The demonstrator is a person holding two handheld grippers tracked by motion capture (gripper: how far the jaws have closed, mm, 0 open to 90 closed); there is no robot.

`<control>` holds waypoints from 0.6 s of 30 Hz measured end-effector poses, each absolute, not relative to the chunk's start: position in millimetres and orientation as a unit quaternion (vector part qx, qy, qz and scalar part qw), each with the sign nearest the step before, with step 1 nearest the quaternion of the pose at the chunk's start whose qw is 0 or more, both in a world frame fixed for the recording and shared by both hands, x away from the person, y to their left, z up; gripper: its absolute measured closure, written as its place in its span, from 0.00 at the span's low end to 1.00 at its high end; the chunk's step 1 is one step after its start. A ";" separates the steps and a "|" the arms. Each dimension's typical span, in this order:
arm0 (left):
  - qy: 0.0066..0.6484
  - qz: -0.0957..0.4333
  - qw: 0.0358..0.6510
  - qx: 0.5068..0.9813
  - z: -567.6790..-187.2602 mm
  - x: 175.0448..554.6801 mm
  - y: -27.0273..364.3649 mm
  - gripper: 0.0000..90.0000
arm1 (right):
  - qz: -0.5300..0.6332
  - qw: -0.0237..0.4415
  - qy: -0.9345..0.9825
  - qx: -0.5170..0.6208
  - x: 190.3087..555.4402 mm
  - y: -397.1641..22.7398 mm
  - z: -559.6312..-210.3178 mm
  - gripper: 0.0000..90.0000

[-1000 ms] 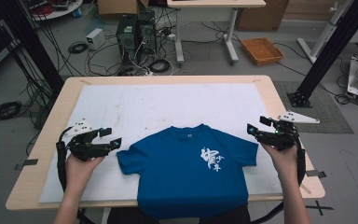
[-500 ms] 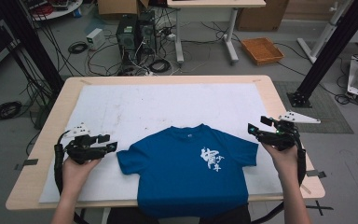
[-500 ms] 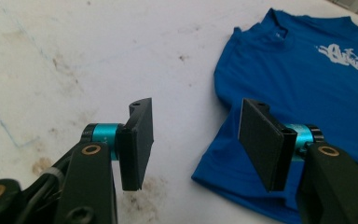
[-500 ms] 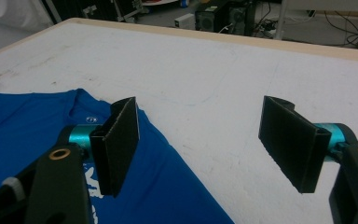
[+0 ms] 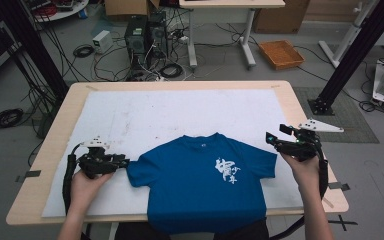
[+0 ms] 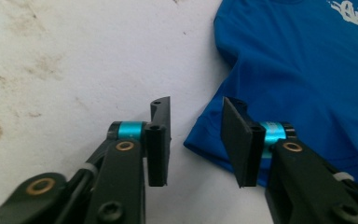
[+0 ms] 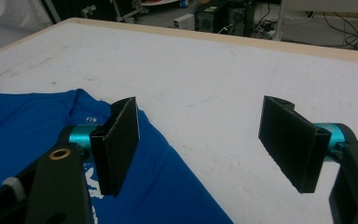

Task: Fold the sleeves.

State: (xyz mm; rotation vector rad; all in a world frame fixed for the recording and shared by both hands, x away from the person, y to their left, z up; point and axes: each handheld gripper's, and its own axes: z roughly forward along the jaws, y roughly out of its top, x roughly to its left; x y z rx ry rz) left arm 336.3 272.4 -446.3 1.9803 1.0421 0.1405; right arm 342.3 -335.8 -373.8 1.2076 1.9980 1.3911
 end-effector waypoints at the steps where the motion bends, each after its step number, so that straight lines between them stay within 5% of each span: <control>1: 0.419 0.056 0.435 0.795 -446.3 336.3 272.4 0.73 | 0.501 0.211 0.718 0.434 342.3 -335.9 -373.6 0.32; 12: 0.419 0.046 0.441 0.792 -448.3 336.7 274.2 0.95 | 0.502 0.214 0.717 0.434 341.6 -336.6 -372.8 0.32; 18: 0.420 0.021 0.487 0.766 -436.0 330.3 275.3 0.98 | 0.503 0.215 0.716 0.434 341.1 -337.5 -371.3 0.32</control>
